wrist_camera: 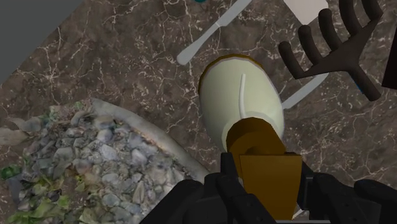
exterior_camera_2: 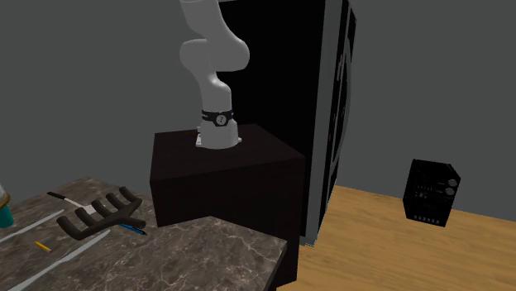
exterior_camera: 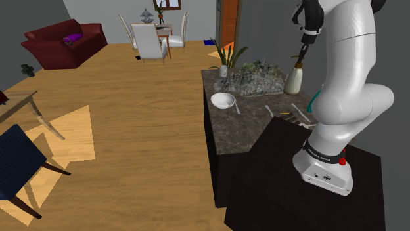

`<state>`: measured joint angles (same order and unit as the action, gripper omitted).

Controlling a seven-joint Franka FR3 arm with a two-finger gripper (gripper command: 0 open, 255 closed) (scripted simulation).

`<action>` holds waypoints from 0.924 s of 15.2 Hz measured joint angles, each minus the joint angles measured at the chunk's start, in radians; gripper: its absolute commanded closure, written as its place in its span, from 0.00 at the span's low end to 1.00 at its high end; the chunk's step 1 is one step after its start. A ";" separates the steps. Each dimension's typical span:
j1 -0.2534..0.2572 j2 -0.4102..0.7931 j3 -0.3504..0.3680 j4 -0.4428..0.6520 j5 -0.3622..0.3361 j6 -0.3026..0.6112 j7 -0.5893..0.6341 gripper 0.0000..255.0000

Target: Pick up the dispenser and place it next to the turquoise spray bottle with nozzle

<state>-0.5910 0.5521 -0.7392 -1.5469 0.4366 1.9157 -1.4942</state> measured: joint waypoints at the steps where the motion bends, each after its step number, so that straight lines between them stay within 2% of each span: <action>1: -0.001 0.004 0.002 -0.006 0.004 0.009 -0.003 1.00; 14: -0.016 0.076 0.041 -0.079 0.062 0.139 -0.044 1.00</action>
<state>-0.6073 0.6283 -0.6981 -1.6256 0.4981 2.0549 -1.5380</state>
